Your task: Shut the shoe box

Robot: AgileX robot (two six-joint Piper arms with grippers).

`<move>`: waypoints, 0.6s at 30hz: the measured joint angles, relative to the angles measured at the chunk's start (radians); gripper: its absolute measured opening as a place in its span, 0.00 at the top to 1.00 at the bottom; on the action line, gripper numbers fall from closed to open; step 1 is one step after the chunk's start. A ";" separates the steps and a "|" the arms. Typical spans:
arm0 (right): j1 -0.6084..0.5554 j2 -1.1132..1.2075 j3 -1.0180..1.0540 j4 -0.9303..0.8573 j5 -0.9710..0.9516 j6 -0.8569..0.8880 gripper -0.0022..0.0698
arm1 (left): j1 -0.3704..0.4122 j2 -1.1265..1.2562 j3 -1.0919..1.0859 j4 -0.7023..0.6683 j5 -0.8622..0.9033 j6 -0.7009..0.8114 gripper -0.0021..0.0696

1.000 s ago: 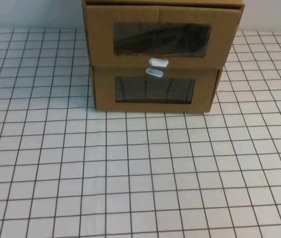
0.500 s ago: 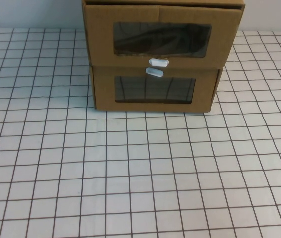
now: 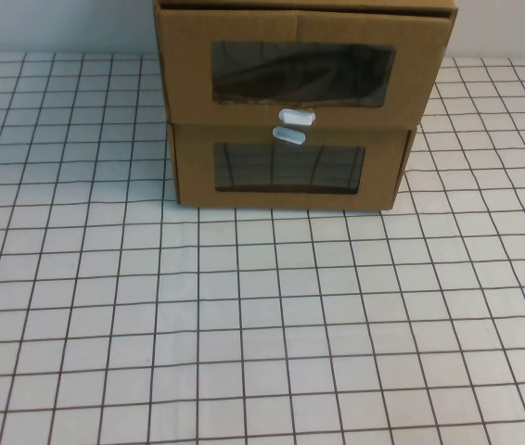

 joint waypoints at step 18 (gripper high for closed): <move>0.000 0.000 0.000 -0.004 0.154 0.000 0.99 | 0.053 -0.074 0.073 0.208 0.246 -0.050 0.98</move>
